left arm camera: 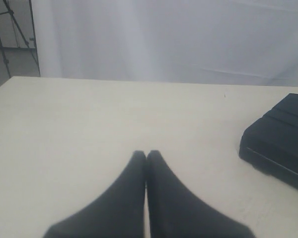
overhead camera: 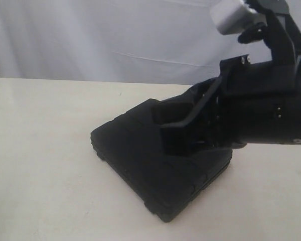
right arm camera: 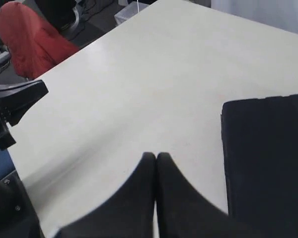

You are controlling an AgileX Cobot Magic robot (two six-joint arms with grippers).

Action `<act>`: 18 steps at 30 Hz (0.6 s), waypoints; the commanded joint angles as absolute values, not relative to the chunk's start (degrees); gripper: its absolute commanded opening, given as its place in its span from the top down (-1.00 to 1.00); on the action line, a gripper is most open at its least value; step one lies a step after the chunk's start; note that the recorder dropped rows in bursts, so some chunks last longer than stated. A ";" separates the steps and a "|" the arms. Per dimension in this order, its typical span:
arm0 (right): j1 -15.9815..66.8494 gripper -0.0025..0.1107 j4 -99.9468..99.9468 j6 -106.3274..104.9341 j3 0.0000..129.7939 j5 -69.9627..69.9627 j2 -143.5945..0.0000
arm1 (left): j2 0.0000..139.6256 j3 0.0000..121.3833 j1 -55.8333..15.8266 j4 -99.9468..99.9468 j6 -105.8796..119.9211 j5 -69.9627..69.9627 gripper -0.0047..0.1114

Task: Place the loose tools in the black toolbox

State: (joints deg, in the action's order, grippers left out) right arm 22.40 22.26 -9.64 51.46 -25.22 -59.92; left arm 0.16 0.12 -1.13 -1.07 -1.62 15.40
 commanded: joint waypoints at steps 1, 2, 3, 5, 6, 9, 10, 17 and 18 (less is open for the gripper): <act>22.68 0.96 19.80 -9.87 51.21 -20.78 -59.50 | 0.00 0.00 -1.25 -1.21 -1.78 15.34 0.92; 22.68 0.96 18.68 -9.87 51.21 -19.96 -59.50 | 0.00 0.00 -1.25 -1.21 -1.78 15.34 0.92; 22.68 0.96 17.72 -9.87 51.21 -19.57 -59.50 | 0.00 0.00 -1.25 -1.21 -1.78 15.34 0.92; 22.68 0.96 16.84 -9.87 51.21 -18.86 -59.50 | 0.00 0.00 -1.25 -1.21 -1.78 15.34 0.92; 22.68 0.96 16.34 -9.87 51.06 -18.37 -59.50 | 0.00 0.00 -1.25 -1.21 -1.78 15.34 0.92; 22.68 0.96 12.86 -10.26 48.88 -14.89 -58.23 | 0.00 0.00 -1.25 -1.21 -1.78 15.34 0.92; 22.68 0.96 11.29 -10.26 47.66 -13.27 -57.44 | 0.00 0.00 -1.25 -1.21 -1.78 15.34 0.92; 13.50 0.96 11.23 -8.72 34.97 -2.05 -47.95 | 0.00 0.00 -1.25 -1.21 -1.78 15.34 0.92; 11.12 0.96 12.10 -8.19 32.85 -1.14 -46.16 | 0.00 0.00 -1.25 -1.21 -1.78 15.34 0.92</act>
